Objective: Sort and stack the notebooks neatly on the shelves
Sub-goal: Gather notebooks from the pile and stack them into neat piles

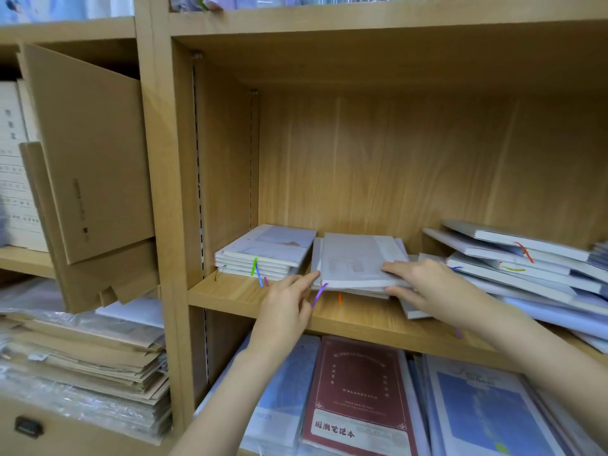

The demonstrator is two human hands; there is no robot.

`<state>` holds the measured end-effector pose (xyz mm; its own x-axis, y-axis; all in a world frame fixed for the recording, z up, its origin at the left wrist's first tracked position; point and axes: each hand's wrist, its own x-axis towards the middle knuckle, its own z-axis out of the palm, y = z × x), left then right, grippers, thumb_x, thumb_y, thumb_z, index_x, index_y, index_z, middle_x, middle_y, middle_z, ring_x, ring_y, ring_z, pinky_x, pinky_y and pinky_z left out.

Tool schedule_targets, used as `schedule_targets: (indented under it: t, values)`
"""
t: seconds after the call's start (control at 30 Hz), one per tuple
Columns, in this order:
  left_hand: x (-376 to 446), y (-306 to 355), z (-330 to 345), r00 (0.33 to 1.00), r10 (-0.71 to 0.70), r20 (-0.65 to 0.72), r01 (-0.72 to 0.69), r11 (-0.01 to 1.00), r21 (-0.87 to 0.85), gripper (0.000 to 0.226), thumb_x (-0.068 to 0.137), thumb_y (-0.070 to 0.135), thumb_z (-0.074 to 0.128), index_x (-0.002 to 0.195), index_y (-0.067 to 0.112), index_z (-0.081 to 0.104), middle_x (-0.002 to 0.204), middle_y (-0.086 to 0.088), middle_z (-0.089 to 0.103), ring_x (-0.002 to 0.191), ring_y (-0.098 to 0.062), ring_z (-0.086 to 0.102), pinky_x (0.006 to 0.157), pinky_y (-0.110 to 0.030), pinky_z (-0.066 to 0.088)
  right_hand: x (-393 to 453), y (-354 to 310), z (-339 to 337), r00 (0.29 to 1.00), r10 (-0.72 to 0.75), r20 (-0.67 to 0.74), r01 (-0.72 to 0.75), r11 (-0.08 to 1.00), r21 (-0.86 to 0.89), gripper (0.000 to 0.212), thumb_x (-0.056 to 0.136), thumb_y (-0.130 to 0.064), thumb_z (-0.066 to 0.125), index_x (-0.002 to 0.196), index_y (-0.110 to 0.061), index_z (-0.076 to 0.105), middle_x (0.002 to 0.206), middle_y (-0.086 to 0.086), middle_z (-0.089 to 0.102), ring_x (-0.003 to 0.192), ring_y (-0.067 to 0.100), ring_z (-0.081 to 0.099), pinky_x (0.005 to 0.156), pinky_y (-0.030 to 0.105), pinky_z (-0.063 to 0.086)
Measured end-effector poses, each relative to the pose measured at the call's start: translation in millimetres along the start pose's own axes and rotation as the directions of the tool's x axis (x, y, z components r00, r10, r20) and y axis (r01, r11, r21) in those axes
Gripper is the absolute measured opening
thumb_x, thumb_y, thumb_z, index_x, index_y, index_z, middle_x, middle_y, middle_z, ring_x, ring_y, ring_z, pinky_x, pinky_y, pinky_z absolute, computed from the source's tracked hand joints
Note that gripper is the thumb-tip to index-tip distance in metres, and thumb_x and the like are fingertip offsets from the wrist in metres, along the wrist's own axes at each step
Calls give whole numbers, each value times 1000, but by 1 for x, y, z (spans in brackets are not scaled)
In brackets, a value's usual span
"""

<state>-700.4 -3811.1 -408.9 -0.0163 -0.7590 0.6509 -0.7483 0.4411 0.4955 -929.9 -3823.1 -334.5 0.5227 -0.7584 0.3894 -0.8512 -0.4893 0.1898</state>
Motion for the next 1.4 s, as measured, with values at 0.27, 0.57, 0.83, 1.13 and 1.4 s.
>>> schedule_targets:
  t: [0.27, 0.57, 0.83, 1.13, 1.4]
  values:
    - [4, -6, -3, 999, 12, 41, -14, 998, 61, 54, 88, 3, 48, 136, 26, 45, 132, -1, 47, 119, -21, 40, 102, -28, 31, 11, 9, -6, 981, -26, -192, 20, 999, -28, 40, 98, -38, 40, 113, -5, 56, 88, 17, 66, 86, 34, 63, 70, 41, 47]
    - [5, -7, 0, 999, 32, 6, -32, 998, 50, 50, 89, 5, 48, 135, 25, 47, 133, -1, 46, 121, -20, 39, 104, -28, 28, 4, 11, 4, 976, -74, -203, 73, 997, -12, 37, 98, -36, 41, 115, -7, 57, 91, 12, 68, 86, 33, 64, 72, 41, 49]
    - [23, -2, 5, 969, 243, 30, -243, 936, 256, 42, 70, 12, 79, 111, 12, 67, 118, -5, 62, 106, -28, 57, 88, -41, 46, 3, 12, 15, 969, -84, -233, 63, 993, -97, 25, 90, -9, 53, 115, -10, 56, 87, 10, 66, 74, 33, 64, 61, 42, 51]
    - [80, 7, -18, 918, 142, -370, -122, 990, 76, 18, 88, 10, 61, 104, 4, 67, 81, -14, 70, 74, -30, 64, 68, -33, 46, -3, 49, -21, 667, 134, -733, -89, 991, 100, 31, 80, -7, 52, 108, -7, 65, 78, 15, 67, 60, 37, 63, 52, 41, 53]
    - [86, 0, 0, 878, -58, -475, 3, 993, -115, 26, 90, 16, 61, 111, 1, 64, 85, -17, 69, 77, -31, 62, 73, -38, 48, -14, 64, -28, 598, 140, -789, -125, 989, 80, 32, 87, -16, 43, 106, -7, 66, 76, 12, 66, 58, 35, 61, 49, 37, 51]
